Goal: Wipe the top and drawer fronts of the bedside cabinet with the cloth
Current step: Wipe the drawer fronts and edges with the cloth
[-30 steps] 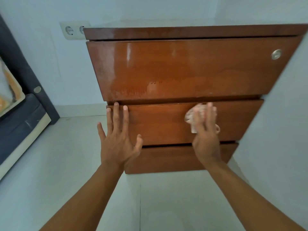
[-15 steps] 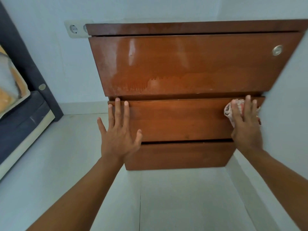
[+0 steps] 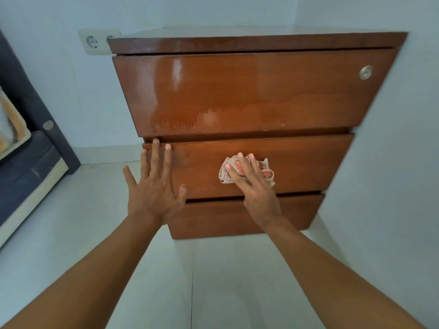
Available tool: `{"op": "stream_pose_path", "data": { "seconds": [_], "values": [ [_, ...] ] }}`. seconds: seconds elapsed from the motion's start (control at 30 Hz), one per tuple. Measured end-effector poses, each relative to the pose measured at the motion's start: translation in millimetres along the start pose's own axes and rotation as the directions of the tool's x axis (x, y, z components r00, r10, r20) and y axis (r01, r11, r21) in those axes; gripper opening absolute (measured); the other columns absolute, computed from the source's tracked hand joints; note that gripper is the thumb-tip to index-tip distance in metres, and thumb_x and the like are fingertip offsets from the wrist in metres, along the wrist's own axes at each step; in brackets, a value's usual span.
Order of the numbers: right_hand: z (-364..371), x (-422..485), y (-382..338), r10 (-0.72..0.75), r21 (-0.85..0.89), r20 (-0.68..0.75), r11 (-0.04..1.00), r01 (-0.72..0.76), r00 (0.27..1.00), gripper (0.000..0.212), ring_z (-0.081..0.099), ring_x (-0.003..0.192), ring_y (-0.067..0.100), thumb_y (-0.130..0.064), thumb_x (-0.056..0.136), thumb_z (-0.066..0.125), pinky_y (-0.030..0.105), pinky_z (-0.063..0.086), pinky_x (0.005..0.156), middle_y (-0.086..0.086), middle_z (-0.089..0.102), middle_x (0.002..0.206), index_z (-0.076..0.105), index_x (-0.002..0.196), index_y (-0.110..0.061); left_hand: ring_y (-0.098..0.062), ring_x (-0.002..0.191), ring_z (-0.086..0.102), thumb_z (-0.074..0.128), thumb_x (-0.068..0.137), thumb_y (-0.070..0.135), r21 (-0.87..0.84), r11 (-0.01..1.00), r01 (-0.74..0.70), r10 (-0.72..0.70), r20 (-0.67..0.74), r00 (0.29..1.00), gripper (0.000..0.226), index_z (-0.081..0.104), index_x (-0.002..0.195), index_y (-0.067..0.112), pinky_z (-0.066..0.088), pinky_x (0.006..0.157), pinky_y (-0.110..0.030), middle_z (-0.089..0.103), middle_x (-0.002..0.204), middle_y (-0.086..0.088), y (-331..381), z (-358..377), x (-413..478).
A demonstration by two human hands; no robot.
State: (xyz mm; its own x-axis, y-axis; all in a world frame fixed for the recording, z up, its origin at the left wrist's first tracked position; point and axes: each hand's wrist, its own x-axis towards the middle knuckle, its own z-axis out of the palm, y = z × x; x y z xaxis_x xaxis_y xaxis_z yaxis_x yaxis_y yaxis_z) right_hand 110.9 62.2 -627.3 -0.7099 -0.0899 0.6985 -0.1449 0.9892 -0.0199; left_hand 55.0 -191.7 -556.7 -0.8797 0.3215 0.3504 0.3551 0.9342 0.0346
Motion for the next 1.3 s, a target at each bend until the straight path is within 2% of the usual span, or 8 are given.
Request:
{"op": "stream_pose_path", "data": {
  "seconds": [0.27, 0.37, 0.47, 0.6, 0.7, 0.77, 0.97, 1.3],
  "values": [
    [-22, -25, 77, -0.037, -0.095, 0.052, 0.995, 0.041, 0.998, 0.107, 0.015, 0.158, 0.030, 0.031, 0.067, 0.046, 0.047, 0.040, 0.117, 0.006, 0.020, 0.170, 0.033, 0.159, -0.022, -0.032, 0.157, -0.010, 0.028, 0.087, 0.064, -0.021, 1.000, 0.003, -0.004, -0.044, 0.999, 0.093, -0.011, 0.161, 0.022, 0.005, 0.119, -0.067, -0.025, 0.168, -0.004, 2, 4, -6],
    [-37, -45, 103, 0.180, -0.062, -0.061, 0.981, -0.184, 0.982, 0.092, 0.021, 0.156, 0.032, 0.029, 0.077, 0.050, 0.047, 0.036, 0.118, 0.008, 0.024, 0.168, 0.039, 0.157, -0.016, -0.031, 0.156, -0.014, 0.032, 0.089, 0.065, -0.051, 0.999, -0.010, 0.009, -0.025, 1.000, 0.093, -0.009, 0.162, 0.024, 0.000, 0.119, -0.065, -0.024, 0.168, -0.004, 2, 10, -15],
    [-49, -65, 108, 0.447, 0.043, -0.247, 0.891, -0.452, 0.860, 0.052, 0.052, 0.135, 0.040, 0.003, 0.093, 0.048, 0.051, 0.046, 0.109, 0.017, 0.050, 0.153, 0.056, 0.143, -0.007, -0.033, 0.157, -0.002, 0.034, 0.092, 0.061, -0.019, 1.000, -0.016, 0.016, 0.052, 0.998, 0.086, 0.004, 0.162, 0.022, 0.003, 0.121, -0.060, -0.005, 0.171, -0.009, -7, 26, -34],
    [-62, -63, 69, 0.599, 0.052, 0.118, 0.793, -0.607, 0.792, 0.042, 0.067, 0.092, 0.039, -0.027, 0.079, 0.043, 0.042, 0.053, 0.076, 0.009, 0.070, 0.115, 0.070, 0.111, -0.023, -0.030, 0.128, 0.050, 0.034, 0.092, 0.052, -0.033, 0.998, 0.056, -0.047, 0.218, 0.975, 0.060, 0.047, 0.138, 0.016, 0.044, 0.099, -0.048, 0.052, 0.142, -0.009, -13, 47, -54],
    [-48, -59, 33, 0.426, -0.056, 0.497, 0.885, -0.462, 0.756, 0.044, 0.066, 0.104, 0.035, -0.034, 0.091, 0.046, 0.042, 0.054, 0.085, 0.000, 0.058, 0.135, 0.058, 0.133, -0.031, -0.029, 0.132, 0.047, 0.039, 0.098, 0.051, -0.040, 0.996, 0.075, -0.056, 0.347, 0.936, 0.061, 0.034, 0.149, 0.019, 0.042, 0.103, -0.050, 0.043, 0.151, -0.006, -10, 62, -56],
    [-32, -56, 19, 0.357, -0.109, 0.594, 0.923, -0.368, 0.720, 0.054, 0.065, 0.111, 0.036, -0.046, 0.100, 0.042, 0.045, 0.055, 0.090, 0.000, 0.044, 0.153, 0.040, 0.152, -0.029, -0.031, 0.138, 0.040, 0.038, 0.098, 0.053, -0.037, 0.994, 0.098, -0.075, 0.401, 0.913, 0.067, 0.024, 0.154, 0.020, 0.039, 0.105, -0.052, 0.029, 0.161, -0.006, -7, 70, -53],
    [-2, -51, 4, 0.427, -0.232, 0.659, 0.898, -0.373, 0.619, 0.068, 0.058, 0.125, 0.043, -0.057, 0.103, 0.033, 0.048, 0.050, 0.097, 0.007, 0.014, 0.170, 0.016, 0.162, -0.026, -0.034, 0.147, 0.027, 0.035, 0.096, 0.058, -0.014, 0.985, 0.174, -0.148, 0.466, 0.872, 0.081, 0.003, 0.161, 0.021, 0.034, 0.109, -0.055, 0.003, 0.170, -0.003, -2, 92, -42],
    [-1, -49, 11, 0.380, -0.238, 0.670, 0.924, -0.301, 0.637, 0.071, 0.065, 0.105, 0.036, -0.056, 0.101, 0.040, 0.044, 0.056, 0.087, 0.009, 0.025, 0.153, 0.019, 0.160, -0.024, -0.030, 0.126, 0.042, 0.042, 0.088, 0.067, 0.006, 0.986, 0.169, -0.151, 0.490, 0.859, 0.080, 0.018, 0.153, 0.027, 0.042, 0.097, -0.055, 0.027, 0.148, -0.003, -6, 86, -31]
  ]
}}
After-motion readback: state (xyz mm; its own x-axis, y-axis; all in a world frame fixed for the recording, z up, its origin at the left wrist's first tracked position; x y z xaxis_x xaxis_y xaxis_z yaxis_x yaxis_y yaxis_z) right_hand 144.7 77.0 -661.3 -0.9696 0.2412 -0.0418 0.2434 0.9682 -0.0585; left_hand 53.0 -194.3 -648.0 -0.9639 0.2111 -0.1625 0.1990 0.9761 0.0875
